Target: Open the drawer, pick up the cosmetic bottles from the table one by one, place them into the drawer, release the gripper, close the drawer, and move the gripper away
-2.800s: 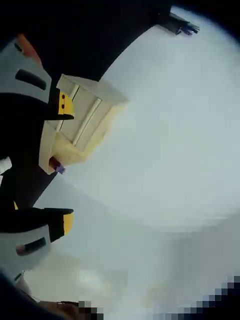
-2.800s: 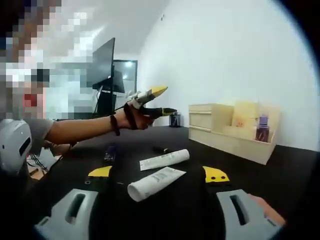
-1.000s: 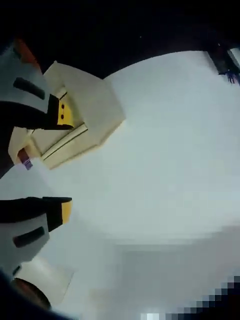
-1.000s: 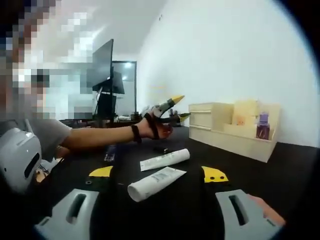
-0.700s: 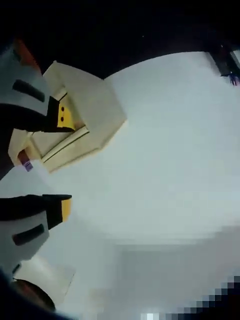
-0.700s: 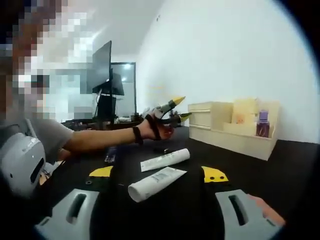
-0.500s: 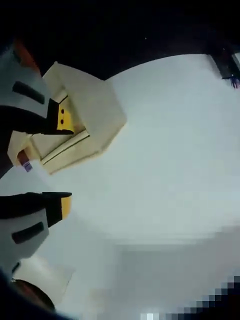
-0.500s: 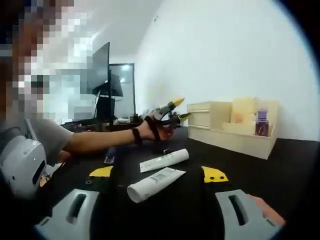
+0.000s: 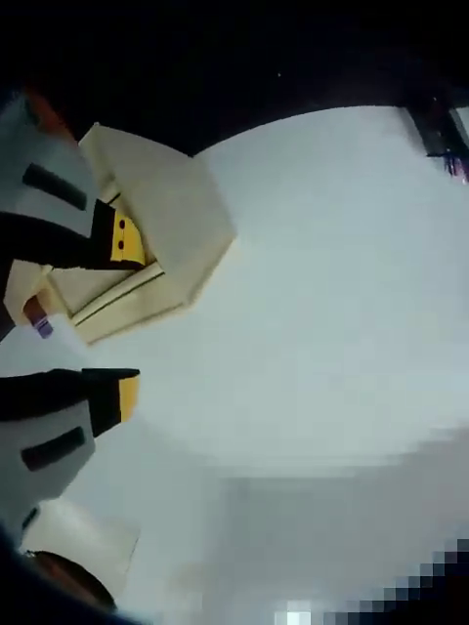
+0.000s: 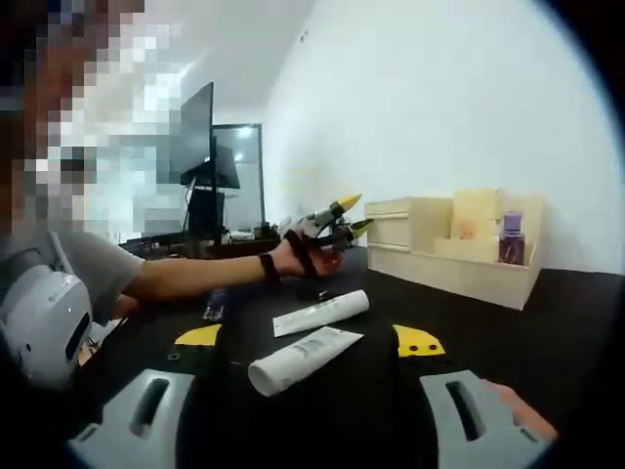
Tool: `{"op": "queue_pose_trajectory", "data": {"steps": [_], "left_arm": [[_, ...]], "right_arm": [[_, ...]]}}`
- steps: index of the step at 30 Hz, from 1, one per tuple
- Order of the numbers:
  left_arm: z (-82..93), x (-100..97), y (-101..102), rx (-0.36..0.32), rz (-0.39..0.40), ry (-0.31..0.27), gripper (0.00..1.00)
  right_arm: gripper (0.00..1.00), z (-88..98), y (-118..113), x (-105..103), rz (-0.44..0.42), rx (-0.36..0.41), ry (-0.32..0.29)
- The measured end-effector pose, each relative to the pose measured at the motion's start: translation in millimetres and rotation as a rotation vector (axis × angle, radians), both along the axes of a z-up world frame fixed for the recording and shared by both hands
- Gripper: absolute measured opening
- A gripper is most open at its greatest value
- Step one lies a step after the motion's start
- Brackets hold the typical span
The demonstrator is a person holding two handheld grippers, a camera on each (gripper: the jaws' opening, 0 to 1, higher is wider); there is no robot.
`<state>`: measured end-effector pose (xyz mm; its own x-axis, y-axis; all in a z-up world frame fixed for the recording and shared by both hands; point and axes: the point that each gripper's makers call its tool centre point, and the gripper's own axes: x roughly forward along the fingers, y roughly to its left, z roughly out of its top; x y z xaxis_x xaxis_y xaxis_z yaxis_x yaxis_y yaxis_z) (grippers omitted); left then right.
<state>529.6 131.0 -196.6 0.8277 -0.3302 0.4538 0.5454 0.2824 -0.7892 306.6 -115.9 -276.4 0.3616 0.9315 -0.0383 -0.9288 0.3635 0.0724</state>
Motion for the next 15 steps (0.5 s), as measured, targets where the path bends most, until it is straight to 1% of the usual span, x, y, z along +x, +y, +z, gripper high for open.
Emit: {"op": "queue_pose_trajectory", "data": {"steps": [1, 7, 10, 15], "left_arm": [[-0.6, -1.4, -2.4, 0.014, 0.006, -0.006, 0.36], [-5.1, -1.4, -2.8, 0.032, 0.017, 0.003, 0.3], [-6.2, -0.8, -1.9, 0.029, 0.012, 0.002, 0.27], [-7.3, -3.9, -3.2, 0.02, 0.005, -0.004, 0.26]], "right_arm": [[0.62, -0.2, 0.0, 0.0, 0.0, 0.0, 0.001], [0.6, -1.0, -0.1, 0.9, 0.001, -0.001, 0.003], [0.6, -1.0, -0.1, 1.2, 0.002, -0.001, 0.003], [0.6, -0.6, -0.4, 2.2, 0.0, 0.006, 0.01]]}}
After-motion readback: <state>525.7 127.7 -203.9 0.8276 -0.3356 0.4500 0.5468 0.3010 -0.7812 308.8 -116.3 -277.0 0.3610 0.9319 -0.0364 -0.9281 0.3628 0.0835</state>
